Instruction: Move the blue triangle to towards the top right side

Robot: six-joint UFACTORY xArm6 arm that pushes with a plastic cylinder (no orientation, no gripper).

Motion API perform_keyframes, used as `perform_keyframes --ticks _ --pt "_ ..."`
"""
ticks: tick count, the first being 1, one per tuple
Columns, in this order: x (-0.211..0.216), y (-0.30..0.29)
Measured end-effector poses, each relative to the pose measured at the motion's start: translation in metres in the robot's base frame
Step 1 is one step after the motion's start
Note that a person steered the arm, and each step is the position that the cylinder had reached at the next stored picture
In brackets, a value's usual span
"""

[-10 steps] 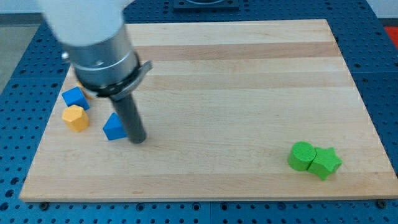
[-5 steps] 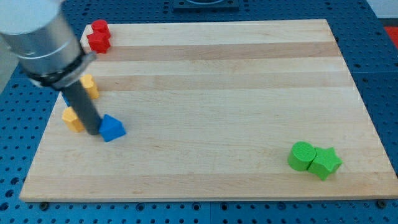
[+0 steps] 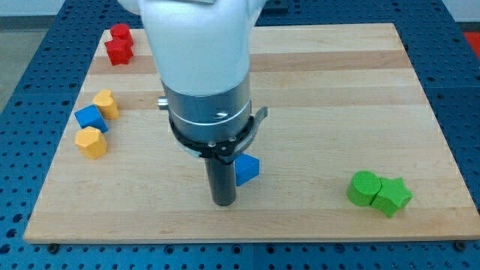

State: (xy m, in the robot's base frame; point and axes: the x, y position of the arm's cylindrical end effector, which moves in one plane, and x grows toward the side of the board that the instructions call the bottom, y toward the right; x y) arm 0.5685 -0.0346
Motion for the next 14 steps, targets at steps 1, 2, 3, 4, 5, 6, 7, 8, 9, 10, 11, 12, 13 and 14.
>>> perform_keyframes --ticks 1,2,3,4,5,6,7,8,9,10,11,12,13,14 --pt "-0.046 0.003" --pt "-0.082 0.039" --pt "-0.069 0.041" --pt "-0.029 0.005" --pt "0.012 -0.014" --pt "-0.016 0.019" --pt "-0.045 0.059" --pt "-0.069 0.089" --pt "-0.083 0.112" --pt "-0.086 0.119" --pt "-0.129 0.169" --pt "-0.178 0.182" --pt "-0.232 0.182" --pt "-0.268 0.207"
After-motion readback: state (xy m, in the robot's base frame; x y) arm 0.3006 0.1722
